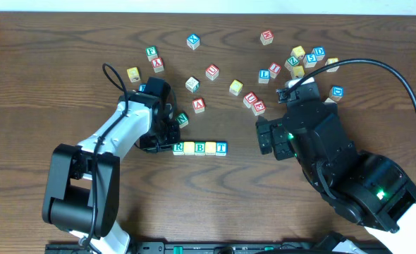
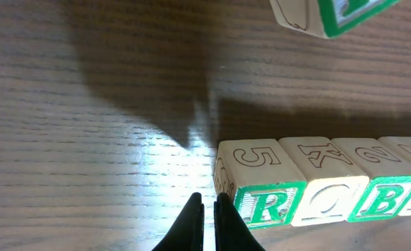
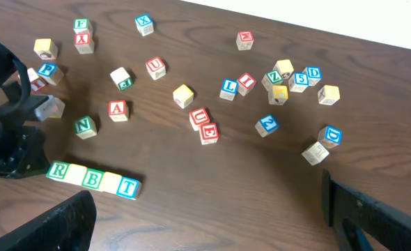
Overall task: Spell out ROBOT
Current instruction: 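Push the row rightward with the left gripper to close gaps, then raise the left gripper away from the row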
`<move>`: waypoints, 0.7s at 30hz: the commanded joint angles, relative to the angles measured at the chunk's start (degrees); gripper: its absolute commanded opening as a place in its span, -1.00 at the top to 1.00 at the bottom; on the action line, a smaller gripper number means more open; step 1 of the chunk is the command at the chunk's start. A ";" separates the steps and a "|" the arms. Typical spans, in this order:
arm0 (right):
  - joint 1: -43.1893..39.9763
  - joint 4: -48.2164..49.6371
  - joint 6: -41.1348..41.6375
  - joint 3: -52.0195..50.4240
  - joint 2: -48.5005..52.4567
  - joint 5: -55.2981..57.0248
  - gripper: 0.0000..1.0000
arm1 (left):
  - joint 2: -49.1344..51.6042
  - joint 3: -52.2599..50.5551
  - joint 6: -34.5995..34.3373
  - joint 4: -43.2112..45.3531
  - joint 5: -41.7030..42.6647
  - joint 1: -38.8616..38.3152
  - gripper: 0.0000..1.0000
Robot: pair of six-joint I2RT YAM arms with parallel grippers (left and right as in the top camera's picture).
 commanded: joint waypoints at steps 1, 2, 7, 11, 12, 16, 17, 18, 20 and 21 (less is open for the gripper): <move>-0.04 -0.09 -0.68 1.01 -0.17 0.68 -0.99 | 0.61 -0.11 0.72 0.15 1.14 -1.42 0.85; -0.04 -0.07 -0.68 1.01 -0.17 0.68 -0.99 | 0.61 -0.11 0.72 0.24 1.14 -1.77 0.85; -0.04 -0.13 -0.68 1.01 -0.17 0.68 -0.98 | 0.61 -0.11 0.70 1.11 0.68 -2.80 0.85; -0.04 -0.42 -0.68 1.01 -0.17 0.68 -0.99 | 0.61 -0.11 0.72 1.31 0.66 -2.69 0.85; -0.04 -0.44 -0.68 1.01 -0.17 0.68 -0.99 | 0.61 -0.11 0.72 1.31 0.66 -2.69 0.85; -0.04 -0.44 -0.68 1.01 -0.17 0.68 -0.99 | 0.61 -0.11 0.72 1.31 0.66 -2.69 0.85; -0.04 -0.44 -0.68 1.01 -0.17 0.68 -0.99 | 0.61 -0.11 0.72 1.29 0.66 -2.69 0.85; -0.04 -0.46 -0.68 1.01 -0.17 0.68 -0.99 | 0.61 -0.11 0.72 1.31 0.63 -2.69 0.85; -0.04 -0.46 -0.68 1.01 -0.17 0.68 -0.99 | 0.61 -0.11 0.70 1.31 0.63 -2.69 0.85; -0.04 -0.46 -0.68 1.01 -0.17 0.68 -0.99 | 0.61 -0.11 0.68 1.29 0.61 -2.69 0.85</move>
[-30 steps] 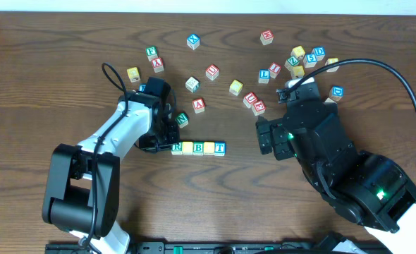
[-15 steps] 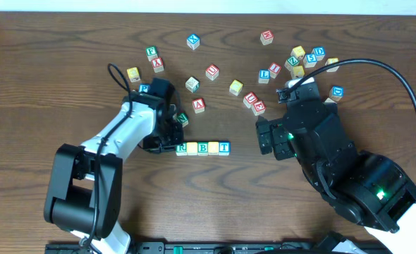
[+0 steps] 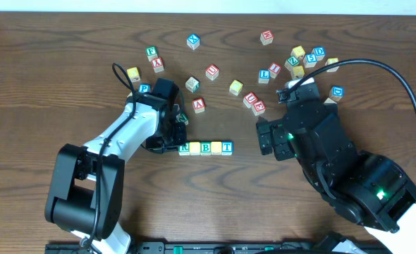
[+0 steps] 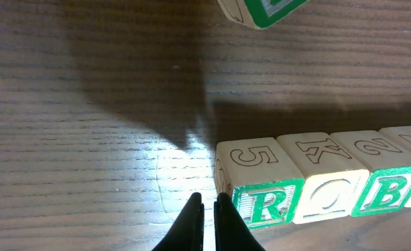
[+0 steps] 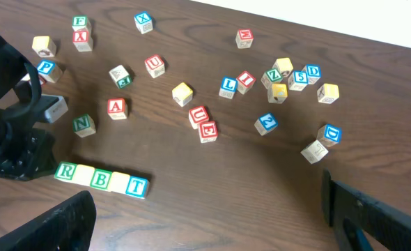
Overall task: Spell out ROBOT
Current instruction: 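Raise the left gripper away from the row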
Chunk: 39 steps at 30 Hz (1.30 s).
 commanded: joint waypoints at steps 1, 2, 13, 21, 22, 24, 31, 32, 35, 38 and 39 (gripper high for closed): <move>-0.04 -0.02 -0.68 1.01 -0.17 0.68 -0.99 | 0.61 -0.11 0.66 -0.07 0.46 0.09 0.85; -0.04 -0.02 -0.68 1.01 -0.17 0.68 -0.99 | 0.61 -0.11 0.39 -0.17 -0.15 0.11 0.85; -0.04 -0.04 -0.70 1.01 -0.17 0.70 -0.99 | 0.52 -0.09 -0.76 -2.34 -7.80 3.08 0.85; -0.04 -0.31 -0.72 1.01 -0.17 0.74 -0.99 | -2.10 1.25 0.00 -3.52 -8.37 8.41 0.85; -0.04 -0.33 -0.72 1.01 -0.17 0.76 -0.99 | -3.06 1.40 0.39 -3.72 -8.37 8.92 0.85; -0.04 -0.37 -0.72 1.01 -0.17 0.96 -0.99 | -5.77 1.53 1.53 -4.13 -8.37 9.75 0.83; -0.04 -0.48 -0.70 1.01 -0.17 1.14 -0.98 | -20.22 1.53 4.61 -5.16 -8.35 9.90 -0.21; -0.04 -0.50 -0.70 1.01 -0.17 1.14 -0.99 | -23.26 1.53 4.59 -5.51 -8.35 9.90 -0.30; -0.04 -0.50 -0.70 1.01 -0.17 1.11 -0.99 | -29.73 1.53 4.42 -6.21 -8.33 9.90 -0.70; -0.04 -0.50 -0.70 1.01 -0.17 1.11 -0.99 | -36.54 1.53 4.35 -6.73 -8.31 9.90 -0.88; -0.04 -0.52 -0.70 1.01 -0.17 1.11 -0.99 | -38.69 1.53 4.33 -6.80 -8.31 9.90 -0.89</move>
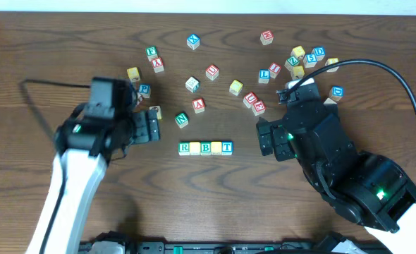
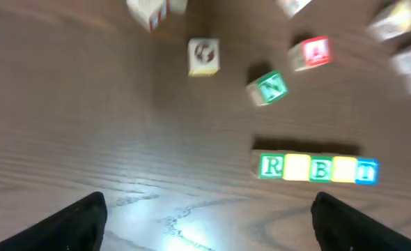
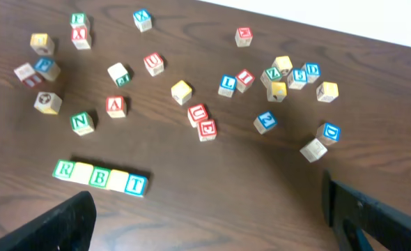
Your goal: Spell out ROBOT
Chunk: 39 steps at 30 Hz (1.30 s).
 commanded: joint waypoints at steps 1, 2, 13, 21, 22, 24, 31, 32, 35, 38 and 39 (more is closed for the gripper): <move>-0.04 -0.04 -0.68 1.01 -0.17 1.05 -0.99 | -7.08 1.40 0.28 -0.55 -0.48 0.04 -0.89; -0.04 -0.07 -0.68 1.01 -0.17 1.05 -0.99 | -9.22 1.40 0.28 -0.59 -0.48 0.04 -0.89; -0.04 -0.07 -0.68 1.01 -0.17 1.05 -0.99 | -22.71 1.38 0.31 -0.61 -0.50 0.04 -0.90; -0.04 -0.07 -0.68 1.01 -0.17 1.05 -0.99 | -22.75 1.38 0.31 -0.76 -0.50 0.04 -0.90; -0.04 -0.09 -0.68 1.01 -0.17 1.05 -0.99 | -22.77 1.38 0.31 -0.81 -0.50 0.04 -0.90; -0.04 -0.07 -0.68 1.01 -0.17 1.05 -0.98 | -22.77 1.38 0.31 -0.79 -0.50 0.04 -0.90; -0.04 -0.07 -0.68 1.01 -0.17 1.05 -0.99 | -22.80 1.38 0.92 -6.99 -0.74 0.04 -0.90; -0.04 -0.09 -0.68 1.01 -0.17 1.05 -0.99 | -22.93 1.38 -0.02 -9.75 -0.74 0.07 -0.90; -0.04 -0.09 -0.68 1.01 -0.17 1.05 -0.98 | -23.78 1.20 -5.09 -17.53 -0.76 0.04 -0.91; -0.04 -0.09 -0.68 1.01 -0.17 1.05 -0.99 | -26.62 -0.22 -7.72 -19.52 -0.76 -0.09 -0.91; -0.04 -0.09 -0.68 1.01 -0.17 1.05 -0.99 | -28.15 -0.81 -7.74 -19.02 -0.94 -0.17 -0.91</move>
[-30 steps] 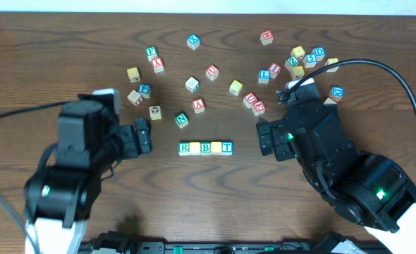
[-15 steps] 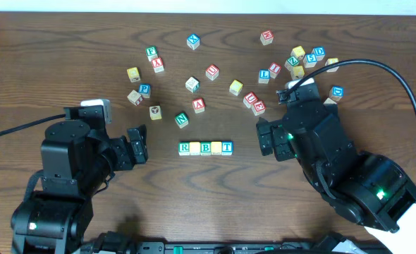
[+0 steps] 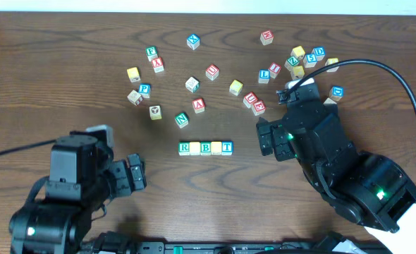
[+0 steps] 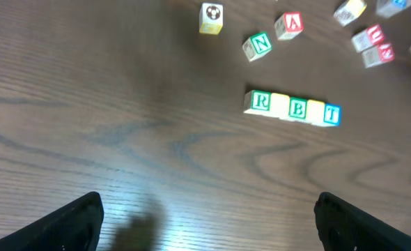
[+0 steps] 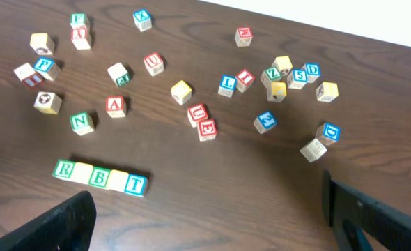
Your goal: Spell out ROBOT
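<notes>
A row of five blocks lies at mid-table, reading green R, plain yellow, green B, plain yellow, blue T; the yellow faces show no legible letter. The same row shows in the left wrist view, and the row in the right wrist view. My left gripper is open and empty, low at the front left, well away from the row. My right gripper is open and empty, just right of the T end. In each wrist view only the finger ends show at the bottom corners.
Loose letter blocks lie scattered behind the row: green N and red A nearest, a group at far left, red U and E, and a cluster at far right. The right arm's black cable arcs overhead.
My left arm has drawn back from beside the row to the table's front left, gripper still open. The row and the right arm have not moved.
My left gripper was shut with its tips against the R end of the row. The row then stood slightly further right, tips still at R. Later the gripper was open and lifted off to the left, and now it is back at the front left.
</notes>
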`<move>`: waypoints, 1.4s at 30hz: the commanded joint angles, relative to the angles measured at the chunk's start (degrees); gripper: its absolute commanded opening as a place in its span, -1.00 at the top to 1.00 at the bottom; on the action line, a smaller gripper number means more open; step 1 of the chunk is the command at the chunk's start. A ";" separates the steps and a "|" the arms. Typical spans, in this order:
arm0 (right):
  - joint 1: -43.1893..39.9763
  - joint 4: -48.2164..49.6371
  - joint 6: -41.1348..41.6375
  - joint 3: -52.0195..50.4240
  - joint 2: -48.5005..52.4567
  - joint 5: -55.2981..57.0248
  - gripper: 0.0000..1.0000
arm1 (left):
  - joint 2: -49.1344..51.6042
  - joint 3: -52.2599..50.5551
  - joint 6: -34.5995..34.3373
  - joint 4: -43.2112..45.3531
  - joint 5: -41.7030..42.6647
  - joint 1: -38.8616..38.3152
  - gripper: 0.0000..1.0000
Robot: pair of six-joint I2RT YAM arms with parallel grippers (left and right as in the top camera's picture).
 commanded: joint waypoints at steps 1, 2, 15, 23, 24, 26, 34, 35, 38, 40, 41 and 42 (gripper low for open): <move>-0.04 -0.09 -0.68 1.01 -0.17 1.05 -0.99 | -5.88 -1.57 -3.78 0.92 -1.18 -0.17 -0.90; -0.04 -0.09 -0.68 1.01 -0.17 1.05 -0.98 | -9.64 -3.04 -5.05 2.12 -2.08 -0.17 -0.90; -0.04 -0.09 -0.68 1.01 -0.17 1.05 -0.99 | -39.28 -26.03 -5.42 40.13 -5.44 0.02 -0.91; -0.04 -0.09 -0.68 1.01 -0.17 1.05 -0.98 | -43.23 -43.91 -5.11 77.02 -8.96 1.16 -0.91; -0.04 -0.09 -0.68 1.01 -0.17 1.05 -0.99 | -43.71 -45.51 -5.09 79.84 -9.66 1.31 -0.91; -0.04 -0.09 -0.68 1.01 -0.17 1.05 -0.99 | -44.83 -48.83 -5.09 85.48 -11.06 1.68 -0.91; -0.04 -0.09 -0.68 1.01 -0.17 1.05 -0.99 | -44.76 -58.47 -5.11 102.03 -15.74 2.25 -0.91; -0.04 -0.09 -0.68 1.01 -0.17 1.05 -0.99 | -44.76 -59.21 -5.11 102.38 -16.15 2.25 -0.91; -0.04 -0.09 -0.68 1.01 -0.17 1.05 -0.99 | -44.76 -61.99 -5.11 102.73 -17.66 2.25 -0.91; -0.04 -0.09 -0.68 1.01 -0.17 1.05 -0.99 | -44.76 -63.21 -5.14 100.96 -18.45 2.25 -0.91; -0.04 -0.09 -0.68 1.01 -0.17 1.05 -0.98 | -44.76 -63.23 -5.14 99.34 -18.47 2.25 -0.91; -0.04 -0.09 -0.68 1.01 -0.17 1.05 -0.99 | -44.76 -63.23 -5.11 98.64 -18.47 2.25 -0.91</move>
